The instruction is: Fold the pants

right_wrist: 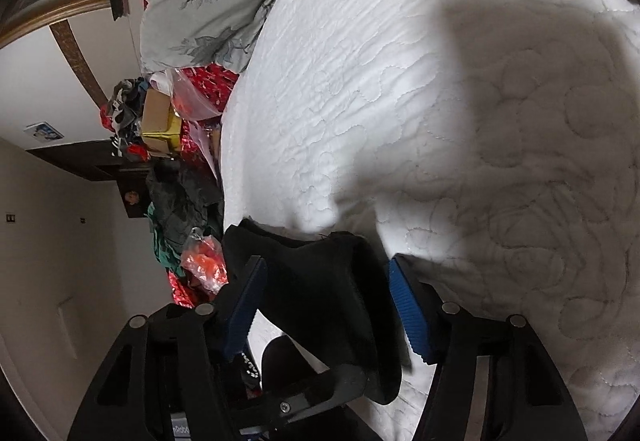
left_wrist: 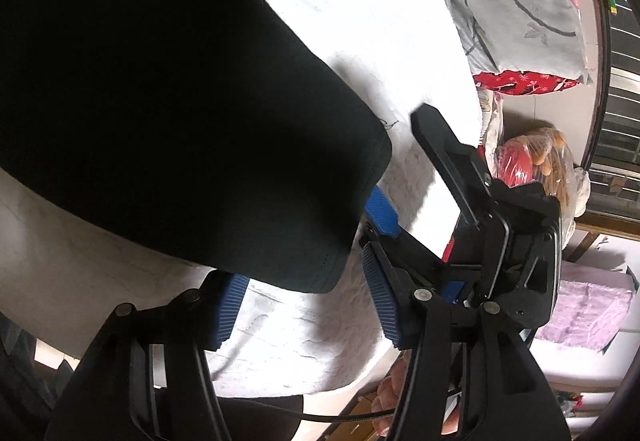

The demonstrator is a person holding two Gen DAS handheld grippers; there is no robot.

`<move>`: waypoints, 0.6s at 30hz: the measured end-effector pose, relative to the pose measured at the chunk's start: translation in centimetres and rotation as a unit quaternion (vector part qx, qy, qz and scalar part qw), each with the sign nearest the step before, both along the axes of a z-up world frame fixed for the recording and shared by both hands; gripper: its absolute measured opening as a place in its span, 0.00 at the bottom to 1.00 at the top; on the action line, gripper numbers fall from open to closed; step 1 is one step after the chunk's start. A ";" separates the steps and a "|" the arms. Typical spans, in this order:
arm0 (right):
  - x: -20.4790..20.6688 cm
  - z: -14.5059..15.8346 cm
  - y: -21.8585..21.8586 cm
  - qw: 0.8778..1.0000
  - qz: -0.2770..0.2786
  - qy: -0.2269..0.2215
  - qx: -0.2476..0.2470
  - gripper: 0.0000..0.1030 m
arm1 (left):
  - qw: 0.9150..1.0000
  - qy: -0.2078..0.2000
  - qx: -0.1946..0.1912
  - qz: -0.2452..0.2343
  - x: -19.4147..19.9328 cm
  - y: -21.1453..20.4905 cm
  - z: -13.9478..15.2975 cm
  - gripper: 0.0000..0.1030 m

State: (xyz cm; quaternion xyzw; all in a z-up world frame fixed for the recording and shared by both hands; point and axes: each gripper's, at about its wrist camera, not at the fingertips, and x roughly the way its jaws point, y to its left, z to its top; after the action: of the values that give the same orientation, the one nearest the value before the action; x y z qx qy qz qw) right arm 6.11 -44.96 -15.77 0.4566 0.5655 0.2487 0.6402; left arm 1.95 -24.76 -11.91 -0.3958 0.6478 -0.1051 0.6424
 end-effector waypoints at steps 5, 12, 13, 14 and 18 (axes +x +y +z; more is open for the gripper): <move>0.1 -0.4 1.4 1.000 0.010 0.002 -0.024 0.19 | 1.000 0.014 0.014 -0.011 0.3 0.5 -0.6 0.23; -0.8 1.6 2.3 0.997 -0.001 -0.035 -0.067 0.14 | 0.999 0.012 -0.020 -0.025 0.6 1.6 0.4 0.19; -0.9 2.0 2.4 0.997 -0.002 -0.040 -0.071 0.14 | 0.999 0.009 -0.024 -0.027 0.6 1.6 0.6 0.19; -1.0 2.4 2.4 0.996 -0.003 -0.044 -0.074 0.14 | 0.999 0.006 -0.027 -0.030 0.5 1.9 0.8 0.19; -1.6 3.5 2.9 0.995 -0.014 -0.051 -0.079 0.14 | 0.999 0.004 -0.039 -0.033 0.6 2.4 1.3 0.19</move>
State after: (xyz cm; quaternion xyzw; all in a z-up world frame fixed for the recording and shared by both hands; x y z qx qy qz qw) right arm 4.51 -42.04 -12.25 0.3994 0.5433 0.2169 0.7059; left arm 2.55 -22.34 -10.62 -0.3996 0.6586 -0.1492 0.6200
